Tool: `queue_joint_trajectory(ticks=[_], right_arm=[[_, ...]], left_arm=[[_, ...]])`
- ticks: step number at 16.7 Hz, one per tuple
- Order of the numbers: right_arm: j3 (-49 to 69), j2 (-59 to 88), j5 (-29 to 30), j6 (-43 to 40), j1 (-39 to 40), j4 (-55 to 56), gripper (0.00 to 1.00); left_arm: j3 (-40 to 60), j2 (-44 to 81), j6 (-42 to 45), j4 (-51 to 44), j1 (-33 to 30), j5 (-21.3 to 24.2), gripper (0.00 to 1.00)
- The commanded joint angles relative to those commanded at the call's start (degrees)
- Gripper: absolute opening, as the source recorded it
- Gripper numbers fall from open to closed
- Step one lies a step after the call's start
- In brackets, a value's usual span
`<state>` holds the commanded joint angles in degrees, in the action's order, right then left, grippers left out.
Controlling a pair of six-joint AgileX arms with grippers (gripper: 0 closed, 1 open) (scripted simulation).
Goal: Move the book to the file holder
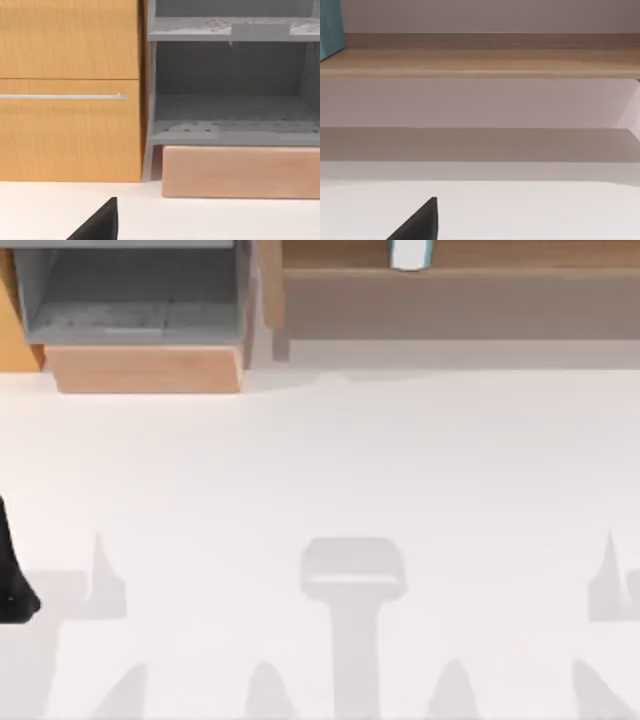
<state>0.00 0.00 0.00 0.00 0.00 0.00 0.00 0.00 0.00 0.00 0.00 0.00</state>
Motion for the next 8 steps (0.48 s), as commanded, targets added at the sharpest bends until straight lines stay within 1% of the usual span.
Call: queue_joint_trajectory(ticks=[4,8], right_arm=[[0.0,0.0,0.0,0.0,0.0,0.0,1.00],[0.0,0.0,0.0,0.0,0.0,0.0,1.00]], left_arm=[[1.2,1.6,0.1,0.7,-0.9,-0.8,1.00],[8.8,11.3,0.5,4.7,-6.2,-5.2,1.00]])
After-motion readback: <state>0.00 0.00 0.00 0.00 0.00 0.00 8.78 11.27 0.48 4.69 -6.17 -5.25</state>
